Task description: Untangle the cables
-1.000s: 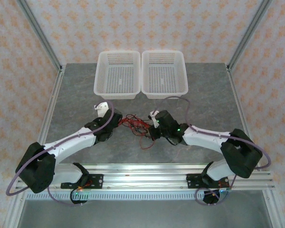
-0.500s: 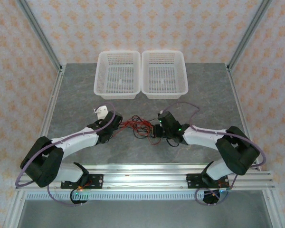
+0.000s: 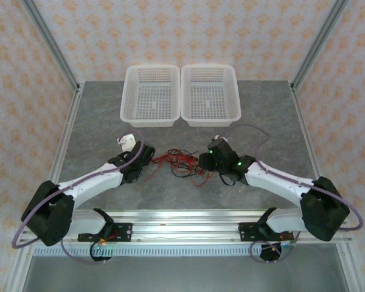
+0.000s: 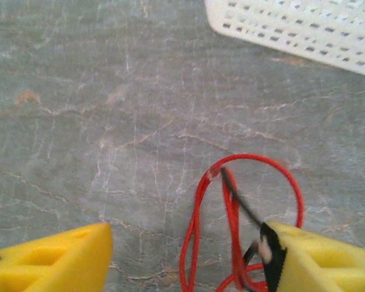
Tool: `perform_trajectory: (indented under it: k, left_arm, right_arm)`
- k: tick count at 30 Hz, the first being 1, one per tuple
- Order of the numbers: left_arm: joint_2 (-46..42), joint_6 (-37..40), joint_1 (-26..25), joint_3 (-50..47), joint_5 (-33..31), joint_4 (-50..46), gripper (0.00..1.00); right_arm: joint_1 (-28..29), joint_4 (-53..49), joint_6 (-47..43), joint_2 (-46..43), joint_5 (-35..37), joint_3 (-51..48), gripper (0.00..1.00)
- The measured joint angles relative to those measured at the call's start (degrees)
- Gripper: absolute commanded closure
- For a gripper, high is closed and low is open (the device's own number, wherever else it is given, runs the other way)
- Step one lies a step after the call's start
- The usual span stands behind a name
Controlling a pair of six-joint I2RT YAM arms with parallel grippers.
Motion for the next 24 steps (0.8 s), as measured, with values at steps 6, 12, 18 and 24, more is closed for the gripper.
perform_trajectory:
  k: [6,12,18,24]
  left_arm:
    - [-6.25,0.42,-0.02,6.23,0.15,-5.88,0.24]
    - [-8.92,1.62,-0.24,10.32,4.28,-8.31,0.29]
    - [-5.79,1.14,-2.62,8.04,12.09,-4.13,0.36]
    - [2.99,-0.55,-3.93,3.69,17.70,4.87,0.41]
  right_arm:
    - [4.07,-5.68,-6.71,0.39,1.60,6.99,0.45]
    - [7.78,-6.60,-15.82,7.61,5.27,12.39,0.45]
    - [8.31,-4.42,-22.49,16.26,7.10,12.66,0.45]
    - [8.31,-0.37,-25.07,21.94,8.48,12.68,0.47]
